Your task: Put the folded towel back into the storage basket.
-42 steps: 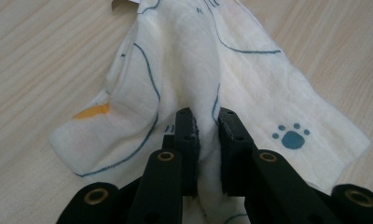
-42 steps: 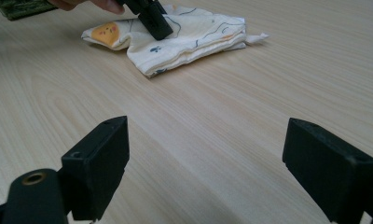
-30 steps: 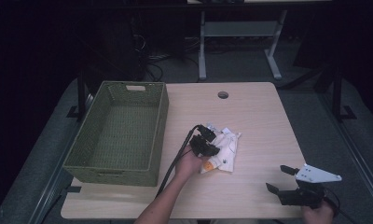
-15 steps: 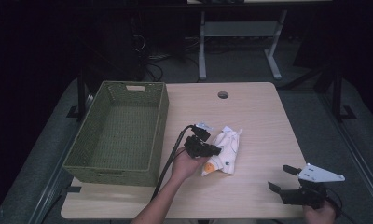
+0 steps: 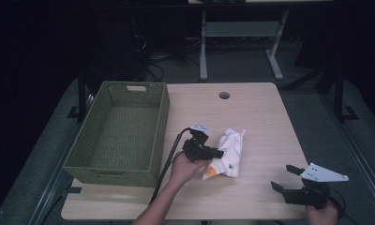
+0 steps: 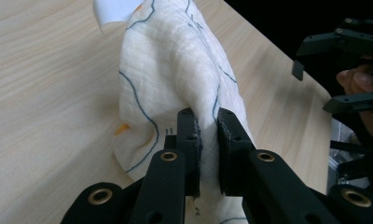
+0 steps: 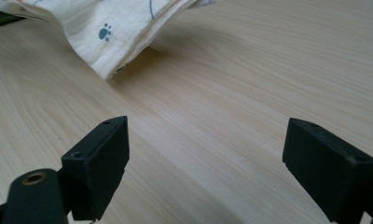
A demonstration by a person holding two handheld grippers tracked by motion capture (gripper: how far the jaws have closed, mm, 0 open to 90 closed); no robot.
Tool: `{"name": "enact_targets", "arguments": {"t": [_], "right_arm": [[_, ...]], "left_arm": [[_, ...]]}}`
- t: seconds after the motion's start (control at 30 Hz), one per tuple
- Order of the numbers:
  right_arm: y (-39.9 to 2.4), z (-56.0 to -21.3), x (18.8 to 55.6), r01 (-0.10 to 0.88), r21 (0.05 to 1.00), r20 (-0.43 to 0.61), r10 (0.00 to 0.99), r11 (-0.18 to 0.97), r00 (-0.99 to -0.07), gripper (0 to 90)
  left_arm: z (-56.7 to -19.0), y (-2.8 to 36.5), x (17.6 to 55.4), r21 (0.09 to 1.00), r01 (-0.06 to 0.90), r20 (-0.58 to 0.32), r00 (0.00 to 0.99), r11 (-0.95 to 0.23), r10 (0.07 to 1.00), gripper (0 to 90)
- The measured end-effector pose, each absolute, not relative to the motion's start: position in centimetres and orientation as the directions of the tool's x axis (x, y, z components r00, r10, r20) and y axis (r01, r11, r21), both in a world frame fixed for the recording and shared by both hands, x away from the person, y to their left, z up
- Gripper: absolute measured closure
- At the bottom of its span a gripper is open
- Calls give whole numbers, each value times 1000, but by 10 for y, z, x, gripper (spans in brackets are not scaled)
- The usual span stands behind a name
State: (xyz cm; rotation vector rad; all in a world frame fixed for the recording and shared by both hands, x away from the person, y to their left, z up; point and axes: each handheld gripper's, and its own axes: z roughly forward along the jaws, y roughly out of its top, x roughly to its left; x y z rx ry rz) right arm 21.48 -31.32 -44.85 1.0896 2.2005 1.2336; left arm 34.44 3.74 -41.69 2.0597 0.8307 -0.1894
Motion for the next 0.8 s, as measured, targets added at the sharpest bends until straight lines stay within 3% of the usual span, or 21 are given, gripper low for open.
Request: {"name": "enact_targets", "arguments": {"t": [0.33, 0.8], "right_arm": [[-316, -450, 218, 448, 842, 48, 787, 300, -616, 140], [-320, -448, 216, 441, 846, 40, 789, 299, -613, 140]], "left_arm": [[-415, 51, 343, 690, 658, -512, 739, -303, 438, 820], [-408, 61, 338, 677, 680, -548, 722, -283, 424, 818]]}}
